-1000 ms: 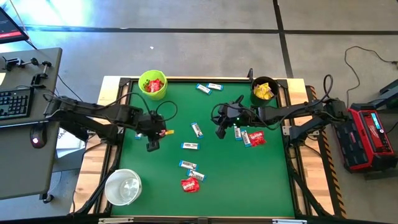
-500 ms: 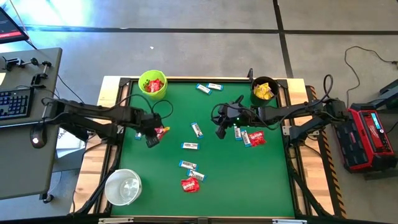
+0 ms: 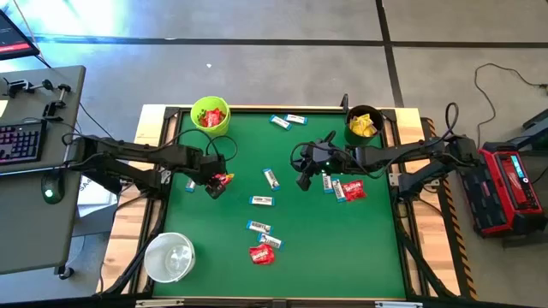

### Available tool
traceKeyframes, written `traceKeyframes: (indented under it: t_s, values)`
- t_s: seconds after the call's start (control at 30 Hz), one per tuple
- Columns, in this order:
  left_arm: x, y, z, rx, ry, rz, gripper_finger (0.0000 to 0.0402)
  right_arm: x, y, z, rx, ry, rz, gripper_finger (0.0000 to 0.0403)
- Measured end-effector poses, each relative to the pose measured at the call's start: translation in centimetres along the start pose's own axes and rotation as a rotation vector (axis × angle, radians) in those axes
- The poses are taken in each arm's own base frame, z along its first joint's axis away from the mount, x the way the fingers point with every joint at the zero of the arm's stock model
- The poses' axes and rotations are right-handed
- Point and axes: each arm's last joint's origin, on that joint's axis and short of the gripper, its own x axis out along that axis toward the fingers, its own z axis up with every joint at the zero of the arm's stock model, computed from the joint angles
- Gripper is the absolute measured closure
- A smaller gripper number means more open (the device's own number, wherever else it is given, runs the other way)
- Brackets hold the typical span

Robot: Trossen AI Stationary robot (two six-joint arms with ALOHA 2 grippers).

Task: Sort candy by brand, put in halloween buckets
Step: Put the red candy into the green bucket

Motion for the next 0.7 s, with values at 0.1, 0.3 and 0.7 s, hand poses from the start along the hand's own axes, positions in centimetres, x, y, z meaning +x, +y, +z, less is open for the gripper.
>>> traceKeyframes:
  t_s: [0.1, 0.3, 0.7]
  values:
    - [0.8, -0.1, 0.2, -0.019, 0.013, 0.05, 0.0181, 0.0, 0.0, 0.0, 0.001, -0.001, -0.002, 0.0379]
    - [2.2, -0.4, 0.3, -0.029, 0.066, 0.092, 0.0181, 0.0, 0.0, 0.0, 0.002, -0.001, -0.003, 0.0379]
    - [3.6, -1.0, 0.0, -0.042, 0.107, 0.159, 0.0181, 0.0, 0.0, 0.0, 0.001, -0.002, -0.004, 0.0379]
